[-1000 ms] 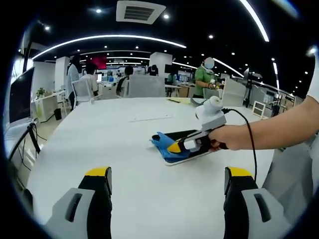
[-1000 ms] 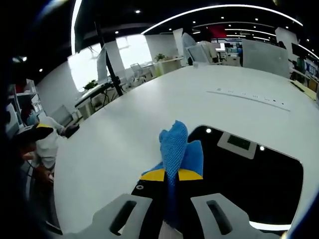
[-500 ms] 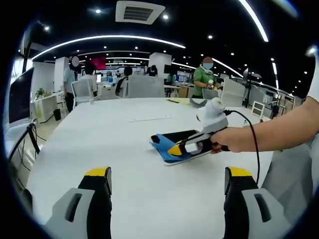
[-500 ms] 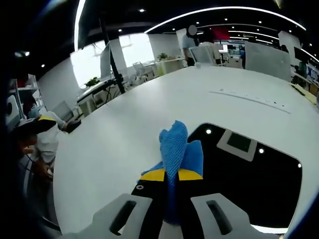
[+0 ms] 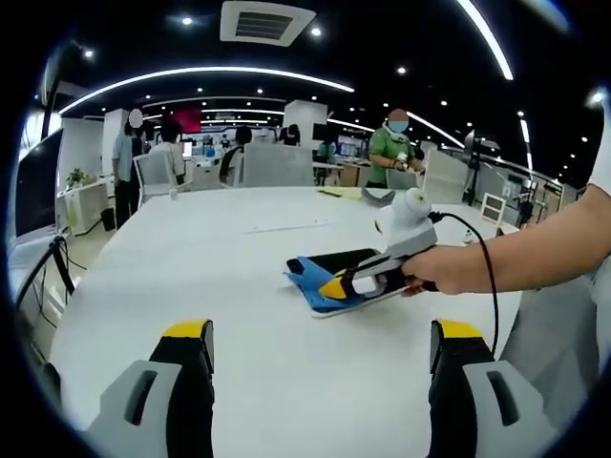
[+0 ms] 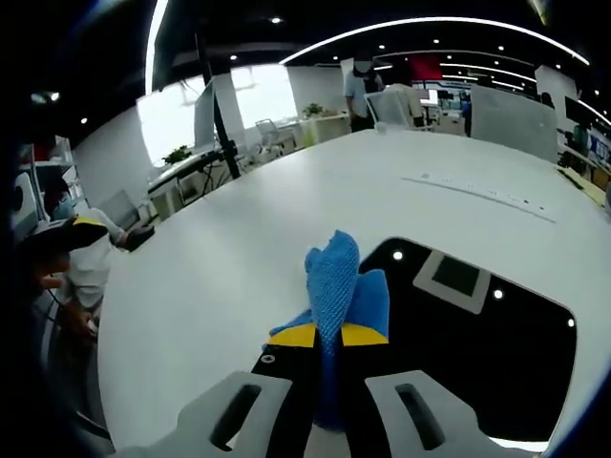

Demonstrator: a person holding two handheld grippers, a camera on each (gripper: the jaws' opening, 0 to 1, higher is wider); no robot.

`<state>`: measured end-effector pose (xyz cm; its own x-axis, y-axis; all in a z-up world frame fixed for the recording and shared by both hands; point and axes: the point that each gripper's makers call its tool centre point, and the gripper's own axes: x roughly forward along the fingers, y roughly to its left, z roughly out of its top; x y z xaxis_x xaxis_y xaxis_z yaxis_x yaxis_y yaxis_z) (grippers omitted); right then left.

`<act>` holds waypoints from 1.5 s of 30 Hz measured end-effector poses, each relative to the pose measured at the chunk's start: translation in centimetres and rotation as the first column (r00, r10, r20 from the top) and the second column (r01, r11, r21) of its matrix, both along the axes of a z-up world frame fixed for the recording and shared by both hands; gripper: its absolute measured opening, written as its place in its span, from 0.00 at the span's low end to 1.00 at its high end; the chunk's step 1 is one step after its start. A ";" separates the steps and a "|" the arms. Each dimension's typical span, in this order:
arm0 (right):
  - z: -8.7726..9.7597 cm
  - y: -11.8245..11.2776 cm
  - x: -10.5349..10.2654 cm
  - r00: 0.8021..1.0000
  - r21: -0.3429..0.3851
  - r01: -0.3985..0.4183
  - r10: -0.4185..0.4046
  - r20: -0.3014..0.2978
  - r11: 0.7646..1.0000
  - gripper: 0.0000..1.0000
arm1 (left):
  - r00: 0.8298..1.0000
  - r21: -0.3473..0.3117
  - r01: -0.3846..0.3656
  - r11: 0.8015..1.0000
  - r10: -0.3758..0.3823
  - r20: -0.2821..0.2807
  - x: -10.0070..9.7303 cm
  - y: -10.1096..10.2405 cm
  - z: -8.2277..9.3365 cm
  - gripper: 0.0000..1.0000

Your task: Wipe the mirror surface with the cleaning cloth until all visible marks leave the cleaned area.

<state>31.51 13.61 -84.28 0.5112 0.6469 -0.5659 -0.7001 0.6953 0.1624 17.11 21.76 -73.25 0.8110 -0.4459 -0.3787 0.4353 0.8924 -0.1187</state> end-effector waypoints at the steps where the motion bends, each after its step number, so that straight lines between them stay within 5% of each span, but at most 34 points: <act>1: 0.0 0.0 0.0 1.000 -0.001 -0.001 0.001 0.002 1.000 0.02 | 1.000 0.000 0.002 1.000 -0.002 -0.001 0.0 0.0 0.0 0.95; 45: 0.7 -0.3 0.2 1.000 0.029 0.018 -0.019 0.008 0.999 0.01 | 1.000 -0.013 0.003 1.000 -0.003 0.008 0.3 -0.3 0.1 0.94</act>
<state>31.69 13.28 -83.57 0.5280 0.6531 -0.5429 -0.6886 0.7034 0.1765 17.39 21.42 -73.18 0.8127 -0.4531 -0.3664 0.4388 0.8896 -0.1267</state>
